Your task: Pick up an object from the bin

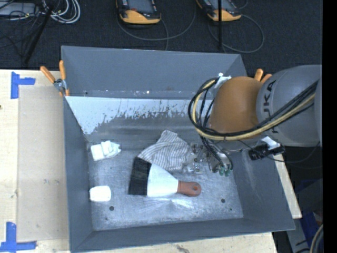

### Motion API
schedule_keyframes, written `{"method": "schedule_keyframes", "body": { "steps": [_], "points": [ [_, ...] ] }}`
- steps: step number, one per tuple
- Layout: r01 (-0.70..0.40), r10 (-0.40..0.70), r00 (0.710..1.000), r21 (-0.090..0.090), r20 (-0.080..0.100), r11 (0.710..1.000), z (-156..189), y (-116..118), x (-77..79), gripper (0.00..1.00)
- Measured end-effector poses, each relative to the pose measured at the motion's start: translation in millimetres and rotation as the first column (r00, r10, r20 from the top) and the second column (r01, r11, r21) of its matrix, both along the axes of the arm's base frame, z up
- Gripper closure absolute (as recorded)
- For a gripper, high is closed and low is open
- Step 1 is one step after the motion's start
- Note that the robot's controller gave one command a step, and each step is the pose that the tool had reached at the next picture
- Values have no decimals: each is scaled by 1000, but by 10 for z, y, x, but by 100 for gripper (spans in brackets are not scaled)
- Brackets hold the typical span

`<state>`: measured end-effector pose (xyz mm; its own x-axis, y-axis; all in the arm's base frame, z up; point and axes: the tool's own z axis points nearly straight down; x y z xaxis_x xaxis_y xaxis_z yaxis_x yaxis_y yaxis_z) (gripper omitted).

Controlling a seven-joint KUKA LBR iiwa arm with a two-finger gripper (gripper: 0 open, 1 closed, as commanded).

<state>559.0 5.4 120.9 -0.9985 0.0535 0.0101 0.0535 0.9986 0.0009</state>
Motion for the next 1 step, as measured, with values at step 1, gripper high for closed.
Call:
{"method": "schedule_keyframes", "body": {
  "steps": [1],
  "points": [
    [-43,44,998,-2,35,999,-352,-37,280,0]
  ]
}}
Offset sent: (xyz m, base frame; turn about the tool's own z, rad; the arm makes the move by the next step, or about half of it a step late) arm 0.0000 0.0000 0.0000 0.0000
